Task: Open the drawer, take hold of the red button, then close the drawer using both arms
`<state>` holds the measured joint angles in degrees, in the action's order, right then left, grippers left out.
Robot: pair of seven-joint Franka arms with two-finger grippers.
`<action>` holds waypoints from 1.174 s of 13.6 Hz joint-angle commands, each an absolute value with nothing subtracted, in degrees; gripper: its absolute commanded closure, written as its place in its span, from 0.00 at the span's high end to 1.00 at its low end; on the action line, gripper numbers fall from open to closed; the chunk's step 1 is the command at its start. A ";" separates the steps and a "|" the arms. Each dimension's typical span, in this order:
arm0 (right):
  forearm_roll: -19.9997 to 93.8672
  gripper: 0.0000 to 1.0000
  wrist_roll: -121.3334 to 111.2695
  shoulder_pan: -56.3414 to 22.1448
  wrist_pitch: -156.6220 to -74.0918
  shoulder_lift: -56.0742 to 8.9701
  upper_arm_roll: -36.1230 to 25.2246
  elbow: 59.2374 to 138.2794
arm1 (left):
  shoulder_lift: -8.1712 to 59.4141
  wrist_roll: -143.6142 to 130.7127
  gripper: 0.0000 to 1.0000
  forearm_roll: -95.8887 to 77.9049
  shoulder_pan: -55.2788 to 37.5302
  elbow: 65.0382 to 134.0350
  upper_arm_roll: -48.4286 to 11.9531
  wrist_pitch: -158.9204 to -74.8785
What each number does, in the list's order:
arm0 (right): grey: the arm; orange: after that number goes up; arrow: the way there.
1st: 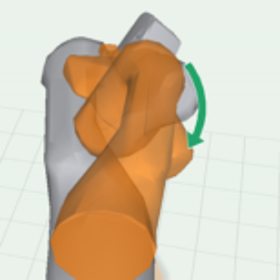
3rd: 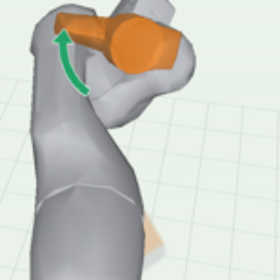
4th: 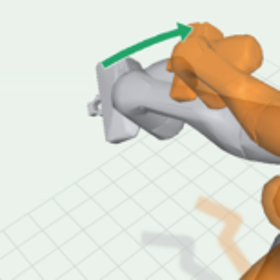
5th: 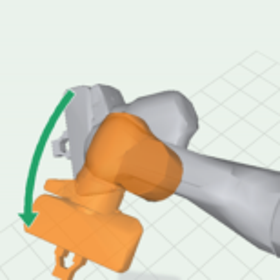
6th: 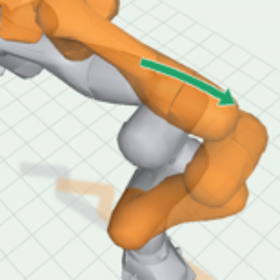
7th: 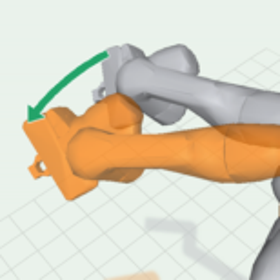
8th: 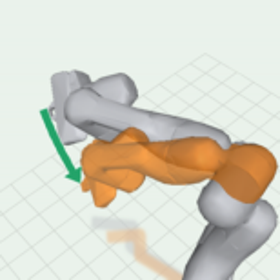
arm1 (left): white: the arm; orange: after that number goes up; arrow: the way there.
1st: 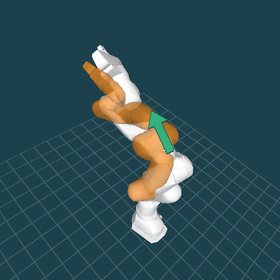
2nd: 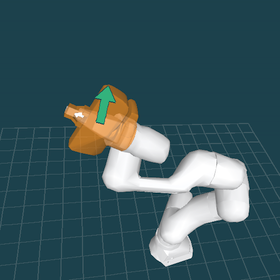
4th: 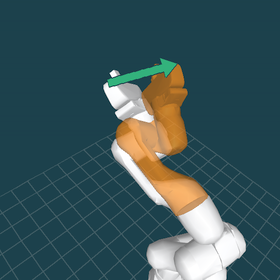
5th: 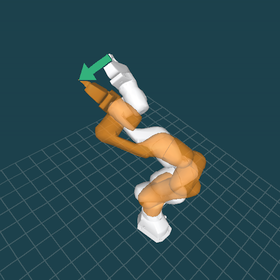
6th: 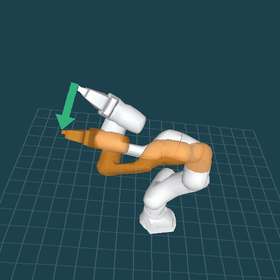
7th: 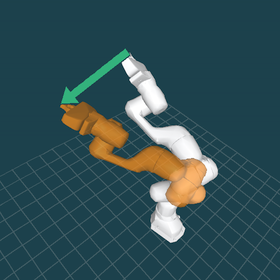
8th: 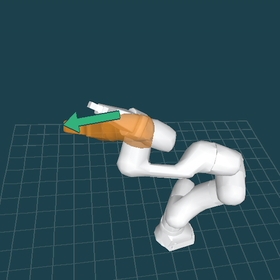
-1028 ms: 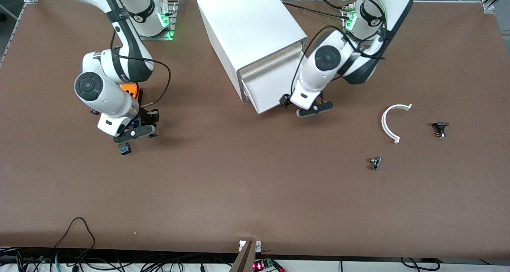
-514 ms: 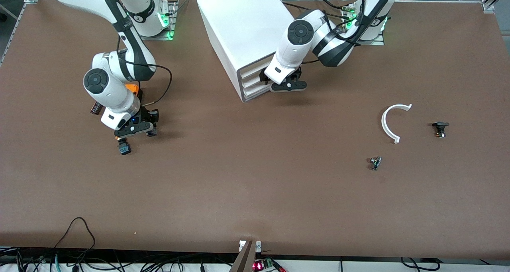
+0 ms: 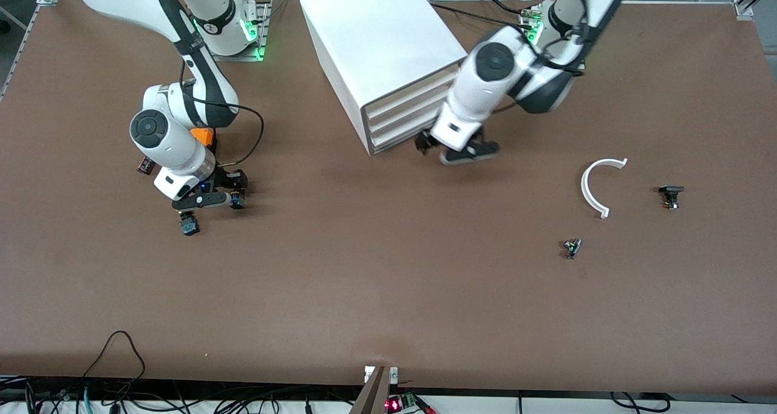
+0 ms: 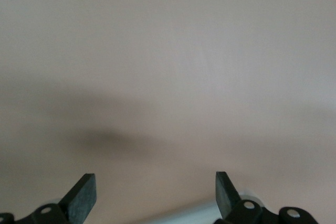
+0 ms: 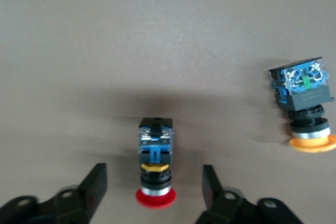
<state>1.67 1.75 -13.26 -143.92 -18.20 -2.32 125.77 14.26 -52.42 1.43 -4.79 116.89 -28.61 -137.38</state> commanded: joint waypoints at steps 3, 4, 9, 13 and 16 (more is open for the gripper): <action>1.49 1.00 9.56 -12.48 -123.89 -14.50 0.70 112.89 | 6.95 -33.80 1.00 2.38 -4.57 111.64 -17.86 -129.40; 1.49 1.00 11.49 -12.48 -118.36 -14.59 1.14 108.50 | 6.07 -28.79 1.00 2.20 -4.66 108.84 -15.58 -125.37; 1.05 1.00 12.39 -12.31 -105.65 -11.97 1.32 97.30 | 2.82 -8.21 1.00 2.11 -4.66 98.01 -5.29 -104.01; -1.58 1.00 3.90 -4.87 -105.91 -7.30 2.89 96.68 | 1.59 5.86 1.00 2.20 -4.66 93.70 2.36 -96.78; -1.32 1.00 3.43 0.09 -99.26 -6.16 5.11 93.53 | 0.27 8.96 1.00 2.20 -4.57 93.52 4.74 -93.44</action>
